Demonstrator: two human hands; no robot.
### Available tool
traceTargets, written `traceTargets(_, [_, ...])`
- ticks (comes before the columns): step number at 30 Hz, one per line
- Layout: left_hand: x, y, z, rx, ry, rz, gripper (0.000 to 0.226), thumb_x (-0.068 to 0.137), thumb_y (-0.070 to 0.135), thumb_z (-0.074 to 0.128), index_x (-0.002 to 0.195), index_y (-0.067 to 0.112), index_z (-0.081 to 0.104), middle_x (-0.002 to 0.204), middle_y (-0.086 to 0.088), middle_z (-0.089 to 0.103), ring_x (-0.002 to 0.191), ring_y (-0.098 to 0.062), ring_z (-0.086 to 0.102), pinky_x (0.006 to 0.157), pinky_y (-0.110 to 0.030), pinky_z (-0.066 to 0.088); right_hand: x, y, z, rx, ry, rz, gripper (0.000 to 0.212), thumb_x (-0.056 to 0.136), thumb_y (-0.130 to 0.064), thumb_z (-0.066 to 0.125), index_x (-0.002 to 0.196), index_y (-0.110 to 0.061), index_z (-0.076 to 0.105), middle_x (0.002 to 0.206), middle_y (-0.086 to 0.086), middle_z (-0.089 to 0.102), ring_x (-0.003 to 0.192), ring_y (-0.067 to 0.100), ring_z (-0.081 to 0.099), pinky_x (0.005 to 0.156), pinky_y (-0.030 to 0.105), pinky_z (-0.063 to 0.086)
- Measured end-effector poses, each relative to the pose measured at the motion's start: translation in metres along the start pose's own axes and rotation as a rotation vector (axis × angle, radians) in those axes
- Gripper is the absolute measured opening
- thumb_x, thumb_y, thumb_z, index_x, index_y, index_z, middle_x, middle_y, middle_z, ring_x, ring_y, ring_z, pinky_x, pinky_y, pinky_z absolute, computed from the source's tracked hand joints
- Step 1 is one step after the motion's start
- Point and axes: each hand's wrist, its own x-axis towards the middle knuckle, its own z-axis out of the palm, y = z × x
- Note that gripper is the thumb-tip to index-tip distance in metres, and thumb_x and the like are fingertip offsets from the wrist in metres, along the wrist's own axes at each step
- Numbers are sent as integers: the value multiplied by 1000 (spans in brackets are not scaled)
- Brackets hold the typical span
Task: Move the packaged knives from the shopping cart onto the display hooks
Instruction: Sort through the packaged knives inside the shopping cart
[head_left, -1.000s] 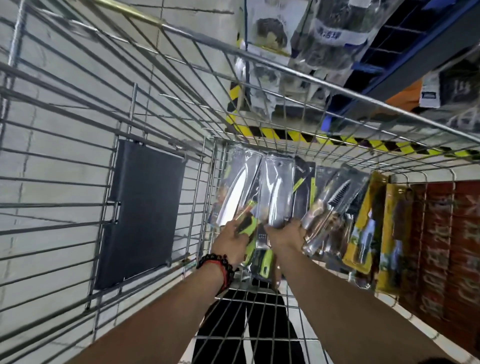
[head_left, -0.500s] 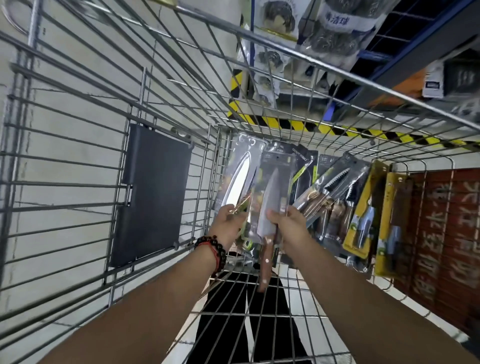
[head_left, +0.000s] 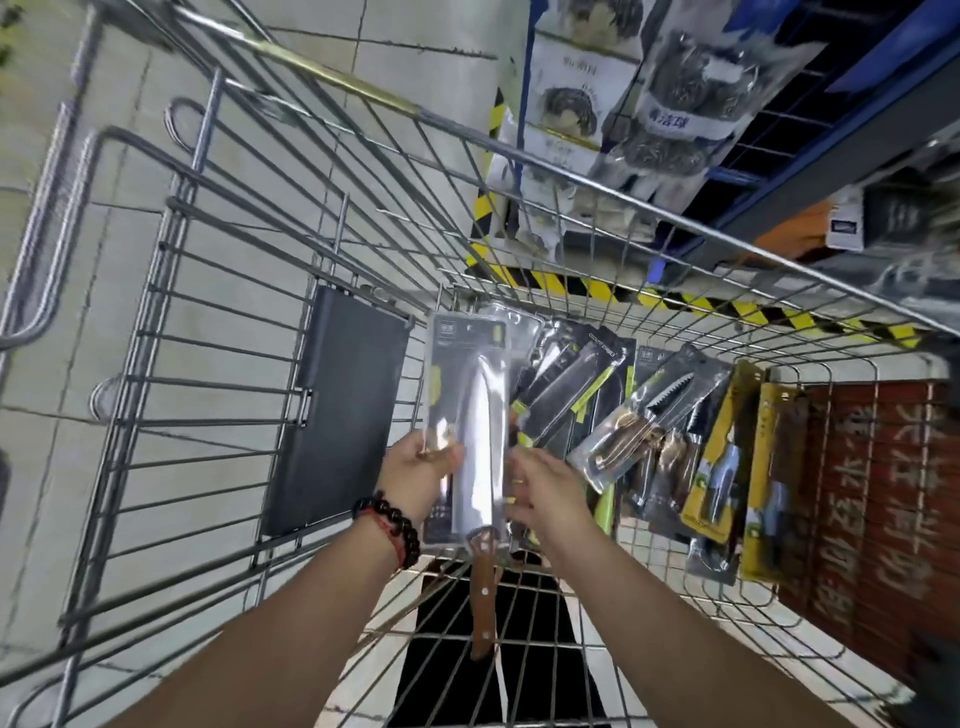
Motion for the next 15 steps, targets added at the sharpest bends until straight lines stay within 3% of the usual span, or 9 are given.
traceTargets(3, [-6, 2, -10, 8, 77, 75, 7, 88, 12, 67, 92, 16, 63, 84, 3, 66, 75, -14, 59, 67, -25, 46, 36, -12, 4, -34, 46, -42, 16, 96, -18, 57, 107, -10, 63, 101, 11, 69, 82, 23, 63, 76, 34, 56])
traceTargets(5, [-7, 3, -15, 4, 106, 117, 4, 90, 12, 65, 89, 14, 62, 81, 5, 64, 72, -12, 57, 61, -21, 42, 63, -21, 16, -137, 66, -92, 20, 95, -18, 57, 112, -11, 63, 96, 7, 68, 83, 21, 64, 80, 36, 56])
traceTargets(7, [-6, 4, -20, 11, 104, 149, 9, 90, 14, 65, 86, 19, 59, 82, 9, 61, 74, -10, 56, 62, -20, 41, 89, -27, 32, -283, 103, -146, 25, 91, -20, 58, 116, -17, 63, 97, 4, 69, 89, 24, 67, 87, 43, 56])
traceTargets(10, [4, -1, -25, 38, 71, 189, 20, 90, 10, 64, 78, 23, 55, 74, 14, 58, 71, -3, 56, 55, -9, 43, 121, -29, 51, -470, 171, -185, 31, 90, -21, 56, 120, -14, 53, 108, 8, 65, 96, 30, 64, 82, 37, 52])
traceTargets(13, [9, -1, -28, 87, 38, 224, 23, 89, 12, 65, 74, 23, 53, 63, 16, 54, 53, 12, 52, 50, -2, 39, 137, -29, 61, -507, 238, -209, 48, 89, -17, 59, 133, -6, 42, 128, 13, 54, 111, 34, 59, 92, 38, 49])
traceTargets(15, [14, -2, -29, 109, 18, 226, 26, 90, 14, 65, 73, 25, 49, 58, 19, 53, 49, 14, 49, 51, -3, 40, 143, -29, 66, -554, 275, -237, 55, 90, -16, 57, 139, -3, 35, 137, 16, 45, 122, 35, 50, 98, 39, 42])
